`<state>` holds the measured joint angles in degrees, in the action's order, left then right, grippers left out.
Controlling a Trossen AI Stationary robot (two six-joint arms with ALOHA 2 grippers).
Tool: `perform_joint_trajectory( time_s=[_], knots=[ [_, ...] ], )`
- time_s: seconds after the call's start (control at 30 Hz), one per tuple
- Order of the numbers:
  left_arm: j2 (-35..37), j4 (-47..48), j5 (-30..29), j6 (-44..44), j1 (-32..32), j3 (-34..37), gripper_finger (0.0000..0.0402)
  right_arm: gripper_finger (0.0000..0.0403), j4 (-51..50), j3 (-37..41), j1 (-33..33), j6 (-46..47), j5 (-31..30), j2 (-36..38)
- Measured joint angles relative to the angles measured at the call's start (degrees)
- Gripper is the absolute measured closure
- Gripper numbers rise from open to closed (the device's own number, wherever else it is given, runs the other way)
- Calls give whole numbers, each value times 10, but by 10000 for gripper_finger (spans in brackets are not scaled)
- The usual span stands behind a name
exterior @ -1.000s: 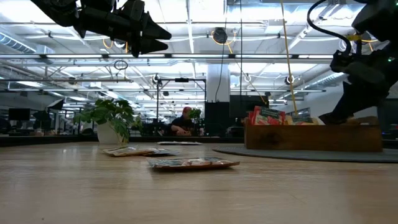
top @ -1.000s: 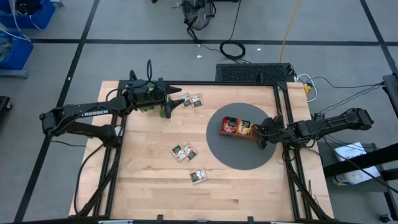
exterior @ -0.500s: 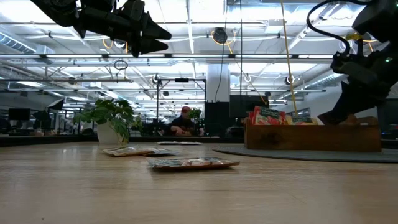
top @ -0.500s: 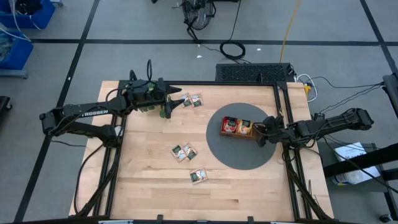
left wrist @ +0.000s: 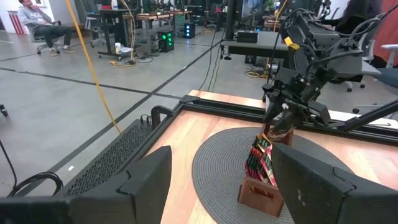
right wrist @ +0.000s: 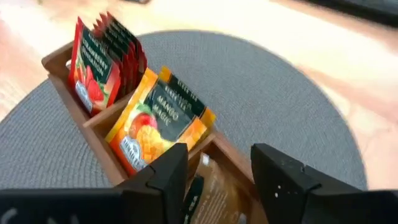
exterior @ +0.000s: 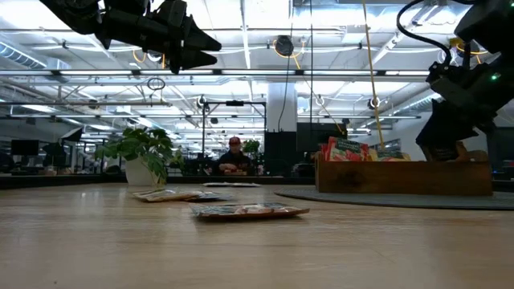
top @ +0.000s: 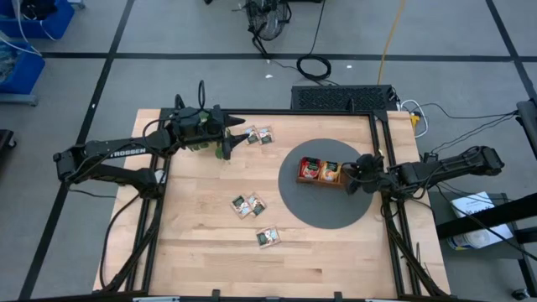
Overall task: Pick & Place Tea
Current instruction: Put the brown tea bag into the right section of the wooden organizer
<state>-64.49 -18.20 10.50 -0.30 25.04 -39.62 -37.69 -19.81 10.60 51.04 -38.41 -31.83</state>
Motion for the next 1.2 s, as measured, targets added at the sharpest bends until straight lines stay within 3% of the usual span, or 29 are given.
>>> perform_joint_trajectory(
  time_s=[0.13, 0.27, 0.37, 0.47, 0.63, 0.93, 1.2],
  knots=[
    [0, 0, 0, 0, 0, 0, 131, 241, 35, 0, 0, -40, -8, 6],
    [0, 0, 0, 0, 0, 0, 131, 249, 132, 0, 0, -129, 4, 15],
    [0, 0, 0, 0, 0, 0, 131, 258, 225, 0, 0, -204, 98, 18],
    [0, 0, 0, 0, 0, 0, 131, 290, 251, -8, 0, -212, 198, 4],
    [0, 0, 0, 0, 0, 0, 131, 391, 128, -49, 15, -165, 213, -63],
    [0, 0, 0, 0, 0, 0, 131, 402, -28, -120, 69, -41, 143, -205],
    [0, 0, 0, 0, 0, 0, 131, 403, -172, -145, 79, 68, 119, -261]
  ],
)
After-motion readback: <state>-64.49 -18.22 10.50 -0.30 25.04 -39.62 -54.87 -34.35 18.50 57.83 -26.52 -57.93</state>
